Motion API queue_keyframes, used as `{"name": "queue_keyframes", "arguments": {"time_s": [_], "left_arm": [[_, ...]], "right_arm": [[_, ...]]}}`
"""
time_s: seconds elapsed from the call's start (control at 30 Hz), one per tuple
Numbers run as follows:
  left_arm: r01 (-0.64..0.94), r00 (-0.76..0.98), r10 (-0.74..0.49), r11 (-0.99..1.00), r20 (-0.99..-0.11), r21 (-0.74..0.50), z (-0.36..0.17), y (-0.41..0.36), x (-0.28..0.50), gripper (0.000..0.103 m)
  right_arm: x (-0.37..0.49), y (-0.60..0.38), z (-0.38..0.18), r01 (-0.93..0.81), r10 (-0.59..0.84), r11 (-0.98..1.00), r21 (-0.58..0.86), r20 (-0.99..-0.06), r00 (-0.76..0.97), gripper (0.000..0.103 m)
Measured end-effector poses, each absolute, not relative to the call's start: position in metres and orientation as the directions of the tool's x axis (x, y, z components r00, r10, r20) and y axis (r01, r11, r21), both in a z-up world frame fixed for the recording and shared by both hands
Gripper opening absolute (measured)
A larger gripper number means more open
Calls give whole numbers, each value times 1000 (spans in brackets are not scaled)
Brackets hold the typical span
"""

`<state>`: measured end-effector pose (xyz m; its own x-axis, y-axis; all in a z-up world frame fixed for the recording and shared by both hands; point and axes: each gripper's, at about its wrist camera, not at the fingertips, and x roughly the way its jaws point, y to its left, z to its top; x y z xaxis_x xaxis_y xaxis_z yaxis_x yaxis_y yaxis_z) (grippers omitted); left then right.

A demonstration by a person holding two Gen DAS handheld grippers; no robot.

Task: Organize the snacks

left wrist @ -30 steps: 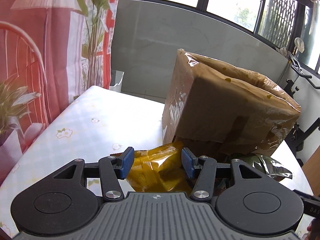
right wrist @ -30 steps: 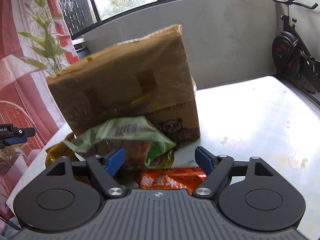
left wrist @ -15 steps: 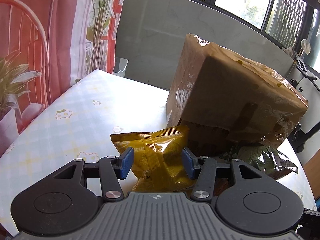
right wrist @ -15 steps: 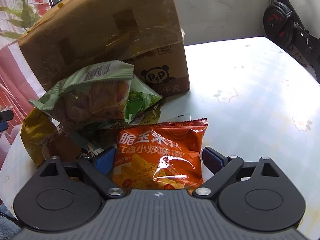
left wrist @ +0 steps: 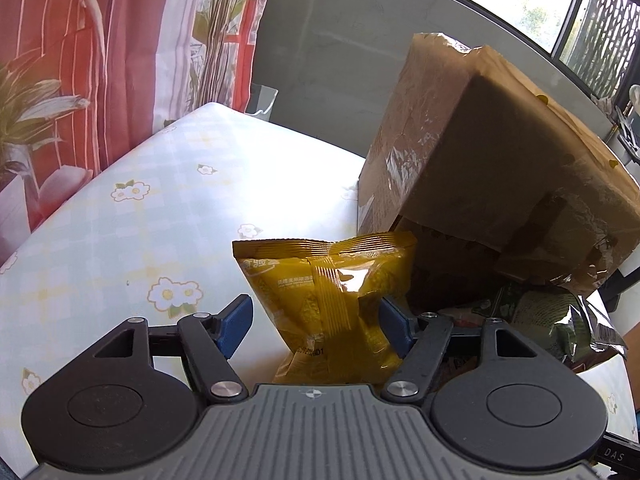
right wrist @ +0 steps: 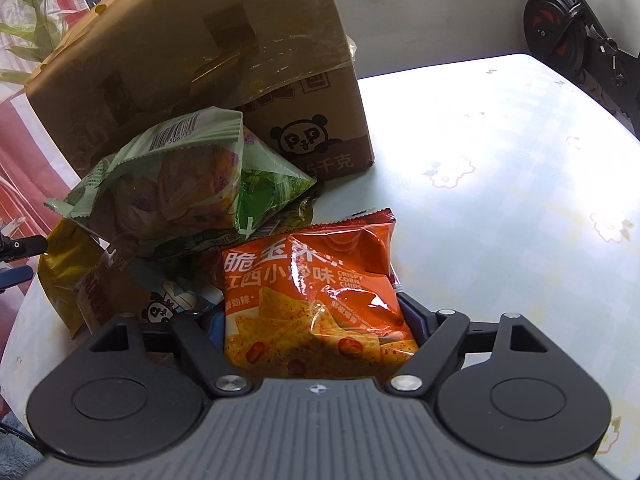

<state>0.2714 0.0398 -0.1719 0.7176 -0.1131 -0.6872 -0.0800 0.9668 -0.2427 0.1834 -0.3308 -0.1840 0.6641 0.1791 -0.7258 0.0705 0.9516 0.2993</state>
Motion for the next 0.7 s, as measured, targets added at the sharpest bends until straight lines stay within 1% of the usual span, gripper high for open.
{"name": "queue_keyframes", "arguments": {"time_s": [0.13,0.2,0.33,0.4,0.5,0.6,0.7], "left_arm": [[-77,705,-132,963,-697,-260,-184,37,281,72],[-73,714,-123,966,-689,-249,-187,35,282,74],[-55,729,-106,976,-676,-211,-187,30,279,73],[-45,737,-108,977,-667,-207,-186,30,275,65],[-49,744,-99,978,-661,-202,-183,32,270,57],[-53,748,-92,979,-657,-198,-180,34,264,53],[-60,749,-80,980,-657,-189,-174,36,257,52]], "right_arm": [[184,-331,-184,69,183,950,304,-724,665,81],[183,-332,-185,69,186,949,308,-722,666,81],[184,-332,-186,69,187,948,310,-721,667,81],[184,-332,-185,71,188,947,312,-721,667,81],[184,-332,-185,71,188,947,313,-721,667,81],[183,-332,-184,75,188,946,317,-719,669,81],[181,-333,-182,86,179,944,319,-715,676,81]]}}
